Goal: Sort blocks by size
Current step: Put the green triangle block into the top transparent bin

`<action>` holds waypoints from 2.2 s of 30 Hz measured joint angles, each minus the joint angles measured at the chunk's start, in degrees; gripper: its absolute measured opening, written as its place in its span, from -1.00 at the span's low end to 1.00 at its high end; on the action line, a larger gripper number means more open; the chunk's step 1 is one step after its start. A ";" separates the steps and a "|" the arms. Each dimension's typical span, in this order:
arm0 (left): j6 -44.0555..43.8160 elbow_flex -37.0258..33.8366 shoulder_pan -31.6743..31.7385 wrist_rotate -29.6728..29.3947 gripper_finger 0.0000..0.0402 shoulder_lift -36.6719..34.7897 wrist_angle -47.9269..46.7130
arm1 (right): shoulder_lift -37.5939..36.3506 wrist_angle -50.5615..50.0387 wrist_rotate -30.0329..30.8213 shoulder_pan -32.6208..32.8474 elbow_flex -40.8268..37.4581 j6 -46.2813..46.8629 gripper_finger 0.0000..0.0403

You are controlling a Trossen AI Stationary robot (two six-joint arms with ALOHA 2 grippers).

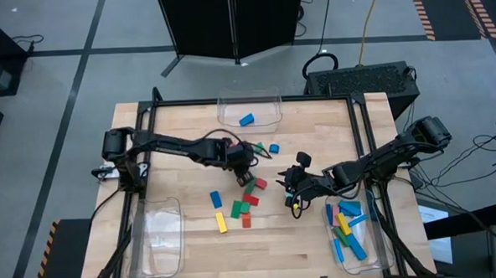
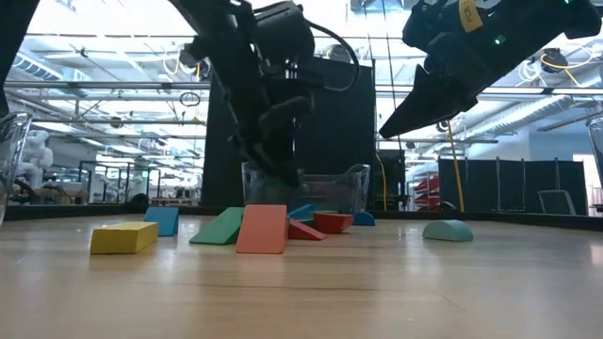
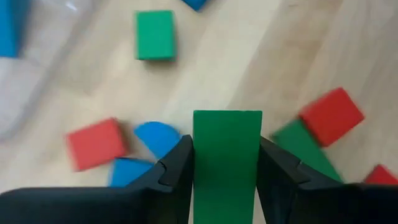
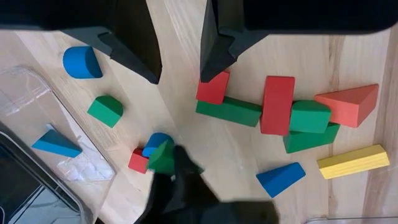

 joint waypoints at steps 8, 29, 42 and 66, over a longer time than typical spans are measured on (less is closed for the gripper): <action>7.58 5.18 6.56 0.42 -0.36 -1.28 -5.06 | 0.00 -0.22 0.01 0.00 0.03 0.00 -0.48; 24.58 14.25 21.20 6.39 -0.35 -1.34 -4.41 | 0.00 -0.31 0.01 0.00 0.04 -0.02 -0.48; 25.50 14.29 28.76 11.32 -0.35 4.48 2.22 | 0.00 -0.28 0.04 -0.09 0.04 -0.06 -0.48; 25.41 14.25 30.26 7.38 -0.18 7.99 3.35 | 0.00 -0.39 0.01 -0.33 0.04 -0.04 -0.48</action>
